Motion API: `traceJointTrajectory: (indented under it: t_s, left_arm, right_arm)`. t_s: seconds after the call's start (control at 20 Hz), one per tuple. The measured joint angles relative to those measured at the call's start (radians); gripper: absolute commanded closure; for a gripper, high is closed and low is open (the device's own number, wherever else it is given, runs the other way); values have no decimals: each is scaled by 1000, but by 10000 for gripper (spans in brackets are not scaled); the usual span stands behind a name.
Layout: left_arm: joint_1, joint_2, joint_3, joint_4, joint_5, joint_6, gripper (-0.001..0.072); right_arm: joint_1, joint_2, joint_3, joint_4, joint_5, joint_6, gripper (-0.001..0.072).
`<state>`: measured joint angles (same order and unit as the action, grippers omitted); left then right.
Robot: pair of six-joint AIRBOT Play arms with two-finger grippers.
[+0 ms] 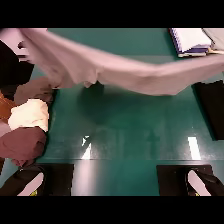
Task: Fold the shirts.
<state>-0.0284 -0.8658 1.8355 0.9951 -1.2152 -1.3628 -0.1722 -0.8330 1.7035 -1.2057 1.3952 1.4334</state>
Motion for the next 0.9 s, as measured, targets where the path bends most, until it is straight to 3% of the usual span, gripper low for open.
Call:
traceJointTrajectory:
  t_s: [0.25, 0.35, 0.6, 0.9]
  left_arm:
    - [0, 13, 225, 18, 40, -47, 688]
    - [-1, 11, 264, 102, 56, -72, 687]
    - [-1, -68, 79, 255, 30, -125, 687]
    - [0, -372, -176, 261, -10, -139, 686]
  right_arm:
    - [-90, -42, 297, 1, 83, 4, 703]
    - [-117, -95, 398, 2, 140, 18, 704]
    - [-29, -208, 312, -6, 180, 46, 704]
    - [128, -534, 188, -93, 249, 103, 704]
